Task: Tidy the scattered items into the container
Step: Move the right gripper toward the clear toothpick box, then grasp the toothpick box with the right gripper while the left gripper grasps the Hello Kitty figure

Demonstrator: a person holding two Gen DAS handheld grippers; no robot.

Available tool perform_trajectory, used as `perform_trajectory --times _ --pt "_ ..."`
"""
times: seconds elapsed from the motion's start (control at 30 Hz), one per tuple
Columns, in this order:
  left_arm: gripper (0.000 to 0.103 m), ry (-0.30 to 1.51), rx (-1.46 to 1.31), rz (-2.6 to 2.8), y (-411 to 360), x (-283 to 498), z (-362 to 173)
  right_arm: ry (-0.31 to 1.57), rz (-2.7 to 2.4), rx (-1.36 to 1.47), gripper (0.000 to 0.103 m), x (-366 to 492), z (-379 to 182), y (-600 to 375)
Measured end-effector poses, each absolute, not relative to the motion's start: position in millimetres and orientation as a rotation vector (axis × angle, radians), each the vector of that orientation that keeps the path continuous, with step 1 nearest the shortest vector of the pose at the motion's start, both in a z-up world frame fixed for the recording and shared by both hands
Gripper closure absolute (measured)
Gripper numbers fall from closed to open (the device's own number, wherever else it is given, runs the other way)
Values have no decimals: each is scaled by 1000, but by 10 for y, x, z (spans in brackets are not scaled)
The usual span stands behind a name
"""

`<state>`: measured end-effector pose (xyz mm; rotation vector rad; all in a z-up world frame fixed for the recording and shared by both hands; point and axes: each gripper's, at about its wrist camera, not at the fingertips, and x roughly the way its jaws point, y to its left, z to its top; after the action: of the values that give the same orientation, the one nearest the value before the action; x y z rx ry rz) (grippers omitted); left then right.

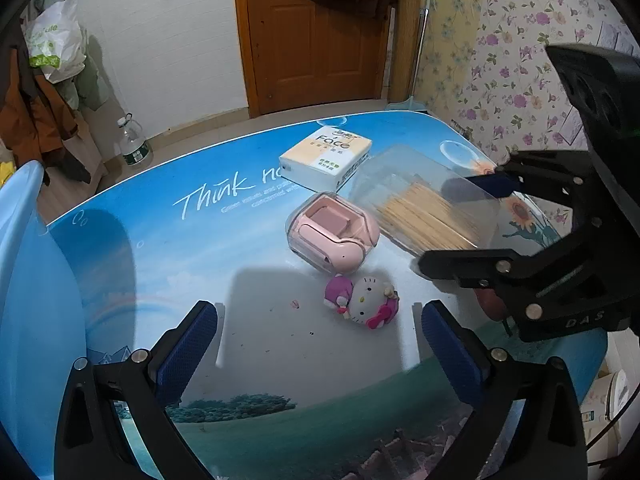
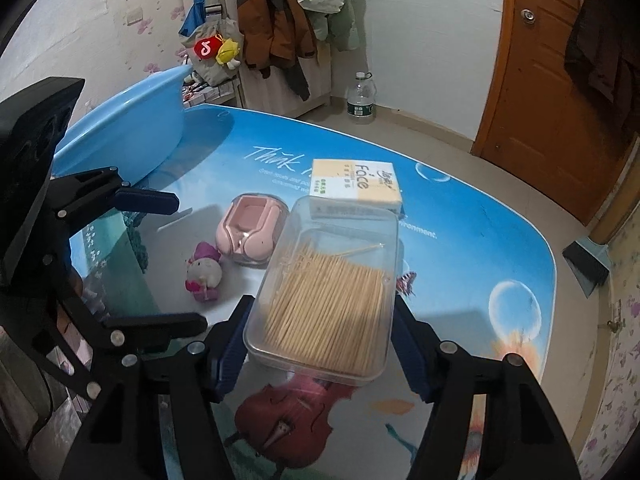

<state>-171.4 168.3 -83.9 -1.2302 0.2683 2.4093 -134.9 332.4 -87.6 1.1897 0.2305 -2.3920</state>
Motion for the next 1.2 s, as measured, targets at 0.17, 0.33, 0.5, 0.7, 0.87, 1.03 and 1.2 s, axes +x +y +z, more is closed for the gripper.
perform_trajectory --times 0.17,0.33,0.5,0.7,0.87,1.03,1.2 --pt "5 255 -1220 2407 1710 -1727 -810 190 -2441 1203 36 -1208 -885 3439" --pt "17 247 -1224 2381 1775 -1740 -827 133 -2479 1207 36 -1075 -888 3529" --pt "30 263 -1215 2379 1813 -1731 -844 97 -2486 1218 36 -1038 -904 3539" --pt "64 232 -1191 2376 1775 -1731 -817 72 -2498 1204 36 -974 -900 3561" --pt "69 235 -1187 2366 1756 -1695 -809 68 -2495 1204 36 -959 -896 3565" --pt "69 222 -1176 2354 1732 -1595 -780 52 -2507 1211 36 -928 -894 3550" --pt "69 226 -1138 2367 1662 -1479 -661 28 -2532 1220 36 -861 -891 3507"
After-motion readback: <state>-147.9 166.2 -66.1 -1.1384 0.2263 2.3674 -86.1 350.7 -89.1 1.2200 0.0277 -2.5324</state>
